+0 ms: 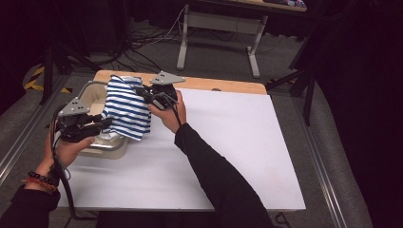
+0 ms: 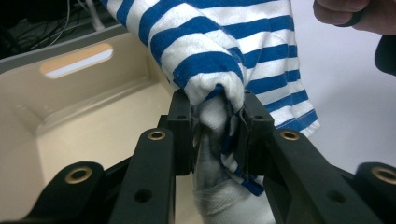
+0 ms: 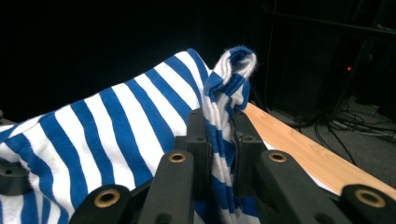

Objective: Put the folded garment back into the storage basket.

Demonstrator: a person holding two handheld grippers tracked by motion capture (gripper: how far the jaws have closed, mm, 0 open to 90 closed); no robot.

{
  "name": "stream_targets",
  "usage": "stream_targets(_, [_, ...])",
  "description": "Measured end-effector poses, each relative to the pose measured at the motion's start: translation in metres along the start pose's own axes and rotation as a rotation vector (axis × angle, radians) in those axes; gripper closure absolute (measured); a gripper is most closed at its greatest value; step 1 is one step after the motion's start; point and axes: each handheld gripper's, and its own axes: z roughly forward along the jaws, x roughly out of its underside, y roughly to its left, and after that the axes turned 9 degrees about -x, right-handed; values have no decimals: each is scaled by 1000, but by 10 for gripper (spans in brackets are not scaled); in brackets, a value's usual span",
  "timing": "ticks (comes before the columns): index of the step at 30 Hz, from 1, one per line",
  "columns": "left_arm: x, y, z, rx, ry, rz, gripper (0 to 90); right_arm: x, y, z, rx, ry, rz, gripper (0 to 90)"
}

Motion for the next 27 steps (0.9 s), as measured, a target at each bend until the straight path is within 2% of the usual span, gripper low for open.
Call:
stream_targets(4, [2,11,-2,-26,25,-14,714,0,-1,13,-14,-3,40,808])
stream_targets(7, [3,18,-3,-38,42,-26,714,0,1,23,-9,16,32,808])
stream_targets(13, [7,30,-4,-63,70,-42,714,-1,5,41,-10,20,64,807])
stream_targets(18, [12,39,-7,-86,98,-57,714,1,9,54,-11,43,57,808])
stream_targets(23, [15,46,-8,-107,115,-78,714,2,12,69,-12,55,70,807])
stream_targets(27, [20,50,-5,-131,137,-75,713,5,16,77,-10,69,71,807])
